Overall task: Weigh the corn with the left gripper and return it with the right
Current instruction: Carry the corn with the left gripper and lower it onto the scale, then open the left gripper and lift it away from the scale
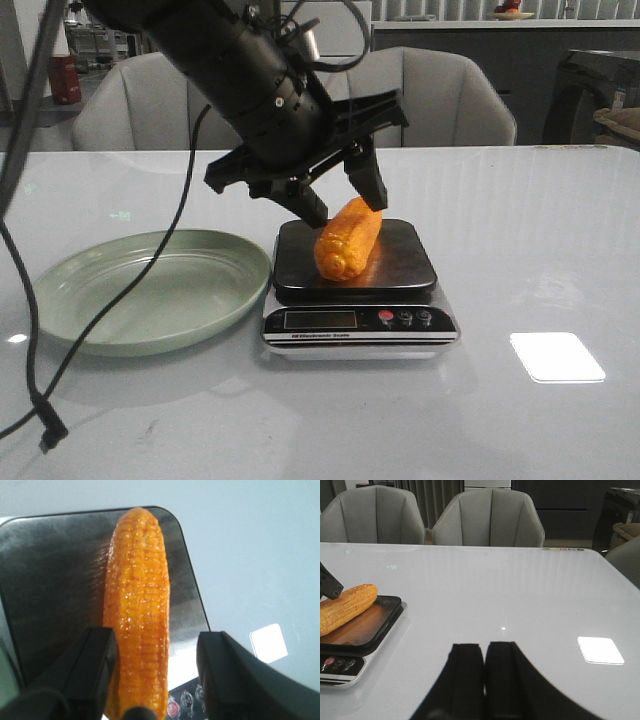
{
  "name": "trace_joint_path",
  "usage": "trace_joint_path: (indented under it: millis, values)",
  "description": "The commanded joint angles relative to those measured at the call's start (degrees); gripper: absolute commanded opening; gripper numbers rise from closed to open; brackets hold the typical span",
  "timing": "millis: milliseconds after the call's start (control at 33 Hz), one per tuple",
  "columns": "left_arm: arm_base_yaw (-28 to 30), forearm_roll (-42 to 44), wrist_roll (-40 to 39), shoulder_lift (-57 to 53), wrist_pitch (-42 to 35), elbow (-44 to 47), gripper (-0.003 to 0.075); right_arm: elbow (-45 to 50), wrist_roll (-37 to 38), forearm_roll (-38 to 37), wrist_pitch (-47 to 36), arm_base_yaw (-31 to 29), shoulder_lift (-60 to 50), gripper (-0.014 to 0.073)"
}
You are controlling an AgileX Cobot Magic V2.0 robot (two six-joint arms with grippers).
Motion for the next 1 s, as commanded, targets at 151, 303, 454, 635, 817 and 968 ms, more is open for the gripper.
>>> trace_joint_path:
  millis: [151, 303, 454, 635, 817, 968]
  values:
    - [-0.2, 6.1, 0.1, -12.4, -1.5, 5.6, 0.0417, 0.6, -0.7, -0.1, -4.9, -0.2, -1.2, 0.0155]
    - [-0.2, 9.6, 0.1, -21.0, -1.5, 11.8, 0.0417, 0.6, -0.7, -0.1, -4.9, -0.2, -1.2, 0.0155]
    - [-0.2, 12.4, 0.1, -31.6, -2.8, 19.0, 0.0417, 0.6, -0.7, -0.1, -4.9, -0.2, -1.2, 0.0155]
    - [-0.2, 14.2, 0.1, -46.3, -3.4, 28.8, 0.0417, 0.6, -0.7, -0.1, -4.9, -0.2, -1.2, 0.0155]
    - [-0.2, 16.8, 0.2, -60.0, -3.2, 37.5, 0.0417, 0.6, -0.7, -0.1, -4.9, -0.2, -1.2, 0.0155]
    - [-0.2, 19.4, 0.2, -69.4, -2.5, 42.3, 0.0417, 0.6, -0.7, -0.1, -4.9, -0.2, -1.2, 0.0155]
